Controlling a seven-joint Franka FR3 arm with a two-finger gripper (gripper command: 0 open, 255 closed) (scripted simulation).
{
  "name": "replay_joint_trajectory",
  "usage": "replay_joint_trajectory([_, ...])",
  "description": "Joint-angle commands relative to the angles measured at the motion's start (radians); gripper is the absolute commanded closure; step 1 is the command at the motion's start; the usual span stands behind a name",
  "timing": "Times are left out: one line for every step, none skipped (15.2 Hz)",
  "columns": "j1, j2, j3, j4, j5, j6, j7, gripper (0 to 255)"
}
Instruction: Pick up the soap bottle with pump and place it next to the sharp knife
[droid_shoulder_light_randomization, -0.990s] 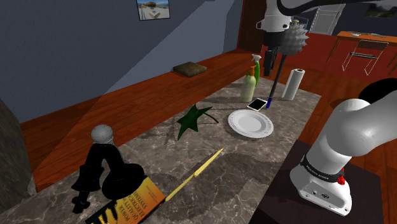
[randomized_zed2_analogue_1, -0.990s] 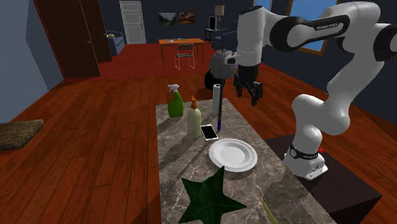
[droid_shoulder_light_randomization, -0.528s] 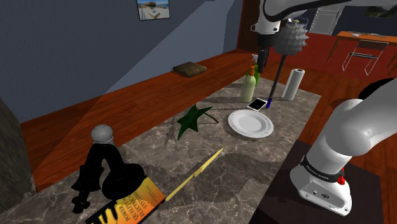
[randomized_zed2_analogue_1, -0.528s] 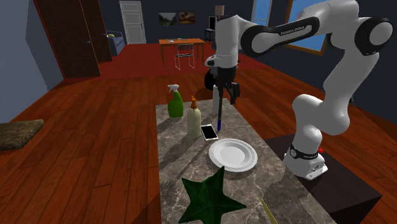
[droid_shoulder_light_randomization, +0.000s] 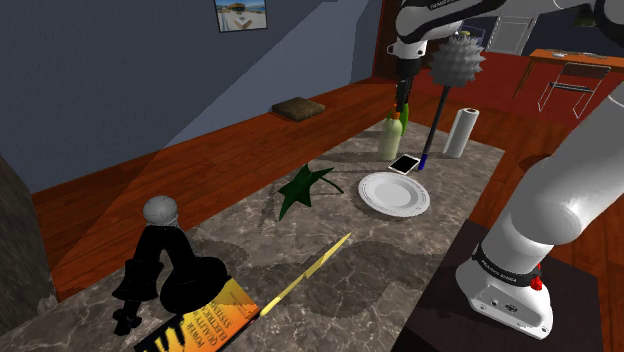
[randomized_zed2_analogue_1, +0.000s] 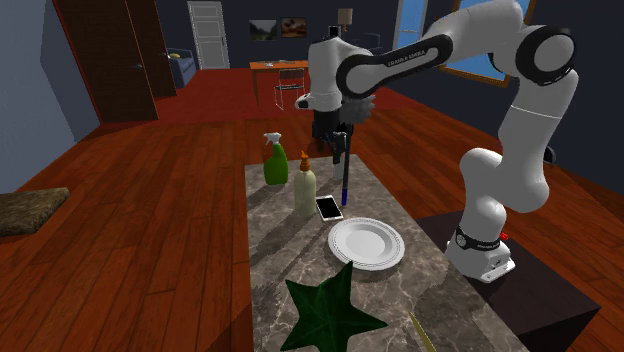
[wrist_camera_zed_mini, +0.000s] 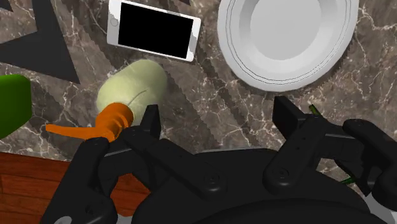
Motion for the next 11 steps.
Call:
replay_joint_trajectory([-0.009, 0.076, -0.028, 0.068, 0.025, 0.012, -0.057, 0])
replay_joint_trajectory([-0.015, 0.114, -0.039, 0.100, 0.040, 0.019, -0.082, 0])
replay_joint_trajectory([-0.021, 0.153, -0.049, 0.133, 0.057, 0.025, -0.107, 0])
replay_joint_trajectory([-0.028, 0.193, -0.058, 0.168, 0.075, 0.029, -0.132, 0])
replay_joint_trajectory([-0.037, 0.234, -0.065, 0.204, 0.094, 0.032, -0.157, 0])
replay_joint_trajectory([-0.047, 0.275, -0.071, 0.243, 0.113, 0.033, -0.182, 0])
replay_joint_trajectory([-0.058, 0.316, -0.076, 0.283, 0.134, 0.032, -0.206, 0])
replay_joint_trajectory([-0.069, 0.350, -0.078, 0.317, 0.150, 0.031, -0.225, 0])
replay_joint_trajectory([-0.070, 0.351, -0.077, 0.305, 0.151, 0.044, -0.225, 0])
replay_joint_trajectory([-0.071, 0.353, -0.076, 0.294, 0.152, 0.057, -0.226, 0])
replay_joint_trajectory([-0.071, 0.355, -0.076, 0.283, 0.153, 0.070, -0.226, 0])
